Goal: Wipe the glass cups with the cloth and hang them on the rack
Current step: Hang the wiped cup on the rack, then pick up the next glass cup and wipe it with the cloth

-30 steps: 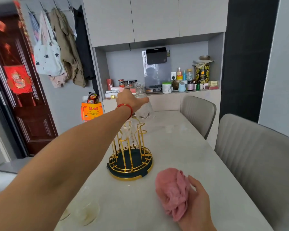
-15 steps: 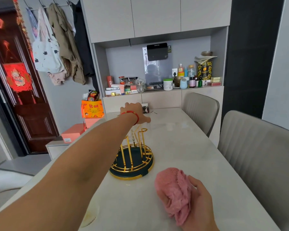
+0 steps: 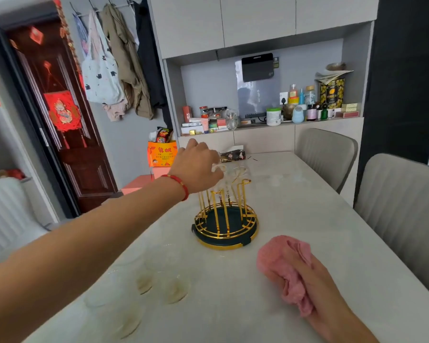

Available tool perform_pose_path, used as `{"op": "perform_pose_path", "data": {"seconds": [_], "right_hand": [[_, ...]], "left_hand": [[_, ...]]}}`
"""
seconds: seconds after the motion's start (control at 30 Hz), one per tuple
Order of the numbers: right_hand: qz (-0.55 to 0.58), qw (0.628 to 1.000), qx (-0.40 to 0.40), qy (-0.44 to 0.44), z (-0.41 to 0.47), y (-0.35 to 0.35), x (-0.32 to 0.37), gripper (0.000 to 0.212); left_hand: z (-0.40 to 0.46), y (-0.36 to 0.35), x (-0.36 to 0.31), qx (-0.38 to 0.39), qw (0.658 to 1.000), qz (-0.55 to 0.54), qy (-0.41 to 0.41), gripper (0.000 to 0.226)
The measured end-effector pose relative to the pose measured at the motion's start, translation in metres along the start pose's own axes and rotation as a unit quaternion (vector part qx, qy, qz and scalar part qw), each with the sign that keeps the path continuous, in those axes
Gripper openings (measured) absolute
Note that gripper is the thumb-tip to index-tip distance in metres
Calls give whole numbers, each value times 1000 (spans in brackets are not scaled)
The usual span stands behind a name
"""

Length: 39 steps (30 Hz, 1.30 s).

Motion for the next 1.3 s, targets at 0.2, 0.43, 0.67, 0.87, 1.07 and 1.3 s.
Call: {"op": "perform_pose_path", "data": {"seconds": [0.2, 0.43, 0.67, 0.87, 1.07, 1.3], "right_hand": [[-74, 996, 42, -13, -24, -21, -23, 36], [71, 992, 13, -102, -61, -64, -46, 26], [149, 989, 8, -7, -85, -57, -10, 46], [173, 983, 57, 13, -91, -84, 1, 48], [123, 982, 142, 18, -82, -104, -7, 64], [48, 995, 47, 79, -45, -94, -11, 46]], "left_hand": [[-142, -20, 65, 141, 988, -60, 3, 58], [-183, -71, 54, 318, 943, 78, -61, 94], [-176, 4, 23, 223, 960, -168, -12, 80], [-202, 5, -11, 145, 836, -518, 108, 77], [-223, -32, -16, -11, 708, -676, 203, 81], [-232, -79, -26, -76, 604, -746, 271, 81]]}}
Point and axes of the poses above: each hand's wrist, its own z-axis towards the middle knuckle, its own y-axis out of the back of the hand, x = y × z, the point moved 10 cm from there along z, towards the middle knuckle, and after that the axes turned 5 degrees about -z, right-handed, at the moved point
